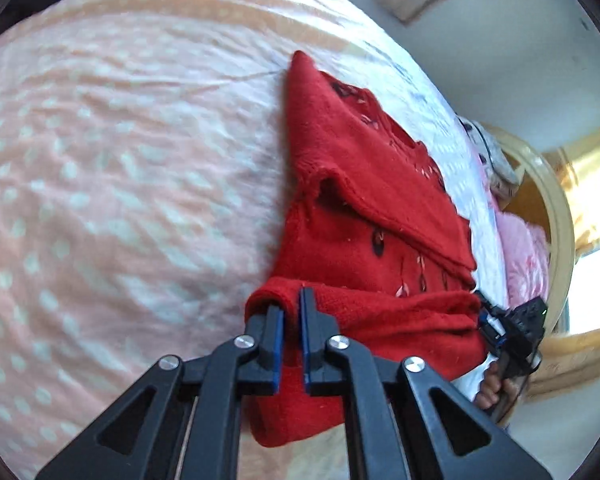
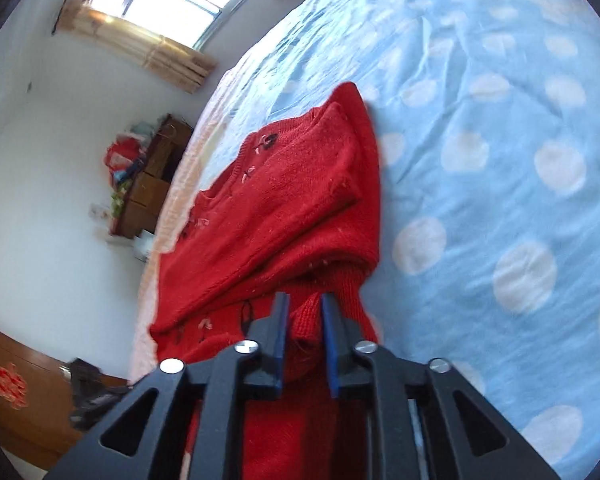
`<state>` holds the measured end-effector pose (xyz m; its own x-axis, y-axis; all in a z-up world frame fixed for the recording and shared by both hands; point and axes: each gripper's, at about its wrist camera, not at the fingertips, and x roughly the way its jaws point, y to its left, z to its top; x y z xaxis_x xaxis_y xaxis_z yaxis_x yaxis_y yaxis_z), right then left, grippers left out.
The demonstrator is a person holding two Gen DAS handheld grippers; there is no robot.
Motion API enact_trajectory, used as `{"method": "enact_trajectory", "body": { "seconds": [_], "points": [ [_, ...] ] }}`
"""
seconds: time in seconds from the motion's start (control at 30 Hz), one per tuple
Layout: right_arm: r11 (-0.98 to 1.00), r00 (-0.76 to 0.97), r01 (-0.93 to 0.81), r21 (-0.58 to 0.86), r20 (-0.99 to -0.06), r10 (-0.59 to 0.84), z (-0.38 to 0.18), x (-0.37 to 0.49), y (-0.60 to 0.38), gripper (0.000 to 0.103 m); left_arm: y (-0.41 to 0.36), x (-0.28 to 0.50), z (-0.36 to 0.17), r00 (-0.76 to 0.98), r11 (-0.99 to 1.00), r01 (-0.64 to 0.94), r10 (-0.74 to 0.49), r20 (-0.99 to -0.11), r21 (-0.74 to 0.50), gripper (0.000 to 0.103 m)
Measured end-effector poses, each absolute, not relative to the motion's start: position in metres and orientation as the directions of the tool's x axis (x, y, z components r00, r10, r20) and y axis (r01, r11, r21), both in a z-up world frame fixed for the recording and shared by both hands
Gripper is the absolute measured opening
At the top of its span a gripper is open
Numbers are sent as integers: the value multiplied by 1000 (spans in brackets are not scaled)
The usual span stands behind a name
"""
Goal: Fold small clothes
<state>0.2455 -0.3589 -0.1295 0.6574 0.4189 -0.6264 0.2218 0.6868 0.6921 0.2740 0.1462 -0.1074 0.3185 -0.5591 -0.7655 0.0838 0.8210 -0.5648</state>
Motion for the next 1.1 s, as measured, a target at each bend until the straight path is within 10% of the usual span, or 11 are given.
{"method": "enact_trajectory", "body": {
  "seconds": [0.1, 0.27, 0.4, 1.1],
  "points": [
    [689, 708, 217, 692, -597, 377, -122, 231, -366, 74, 146, 268, -102, 341, 814, 167, -578, -742, -557, 19],
    [693, 751, 190, 696, -557, 354, -107, 215, -373, 75, 156, 266, -90, 417, 812, 202, -577, -702, -547, 36],
    [751, 767, 147, 644, -553, 325, -96, 197, -363, 75, 169, 265, -83, 494, 841, 159, -521, -696, -517, 80],
    [886, 738, 46, 461, -614, 280, -91, 172, -308, 75, 114, 228, -97, 618, 924, 360, -342, -708, -132, 87]
  ]
}}
